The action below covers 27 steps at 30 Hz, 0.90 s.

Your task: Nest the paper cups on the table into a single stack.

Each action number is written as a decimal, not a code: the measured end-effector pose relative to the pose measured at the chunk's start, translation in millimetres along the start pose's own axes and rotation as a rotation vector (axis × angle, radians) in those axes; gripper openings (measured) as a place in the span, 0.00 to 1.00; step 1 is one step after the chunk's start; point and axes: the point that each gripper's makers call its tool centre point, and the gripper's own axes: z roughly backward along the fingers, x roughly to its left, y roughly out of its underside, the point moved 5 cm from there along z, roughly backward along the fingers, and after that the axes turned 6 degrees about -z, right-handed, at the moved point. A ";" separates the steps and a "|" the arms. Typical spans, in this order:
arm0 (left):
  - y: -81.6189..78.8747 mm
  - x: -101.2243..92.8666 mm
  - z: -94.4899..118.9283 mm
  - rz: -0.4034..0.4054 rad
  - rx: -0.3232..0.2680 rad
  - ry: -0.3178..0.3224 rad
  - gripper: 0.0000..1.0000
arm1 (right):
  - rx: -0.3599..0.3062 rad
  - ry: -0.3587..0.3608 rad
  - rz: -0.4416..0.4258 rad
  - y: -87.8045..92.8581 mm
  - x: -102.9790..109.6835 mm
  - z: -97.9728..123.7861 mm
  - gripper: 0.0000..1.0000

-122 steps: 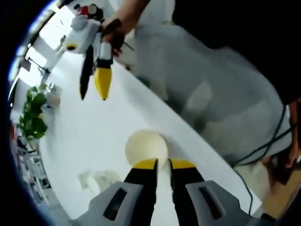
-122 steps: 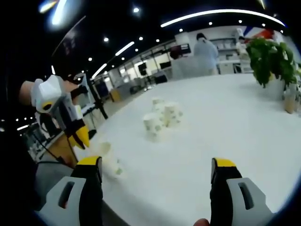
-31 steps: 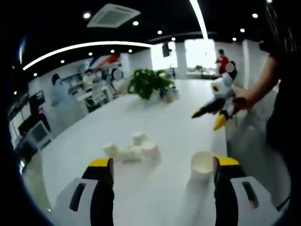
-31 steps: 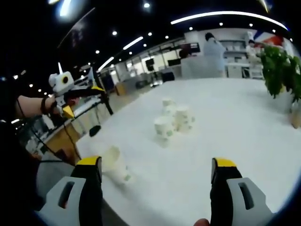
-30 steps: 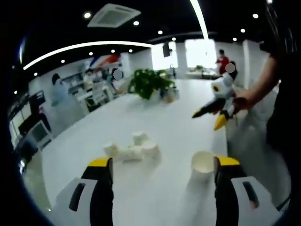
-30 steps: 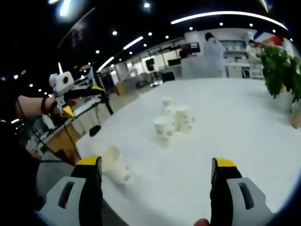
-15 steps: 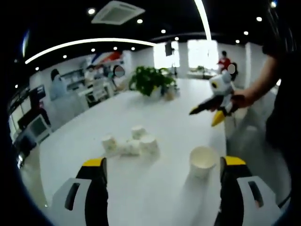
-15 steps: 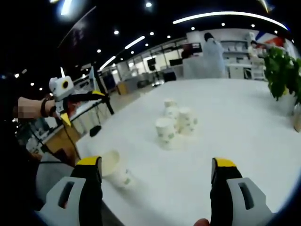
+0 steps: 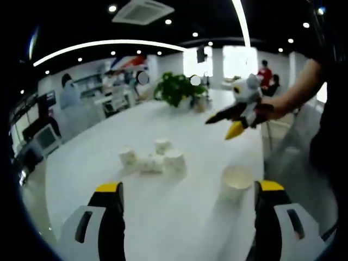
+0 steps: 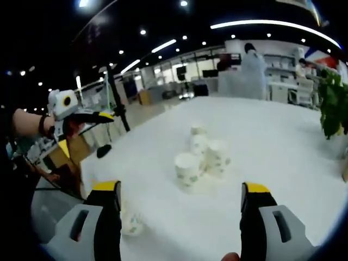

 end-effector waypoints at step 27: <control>7.7 -1.3 -1.6 0.026 0.005 -0.012 0.97 | 0.169 -0.061 0.174 -6.3 -5.1 -85.3 0.60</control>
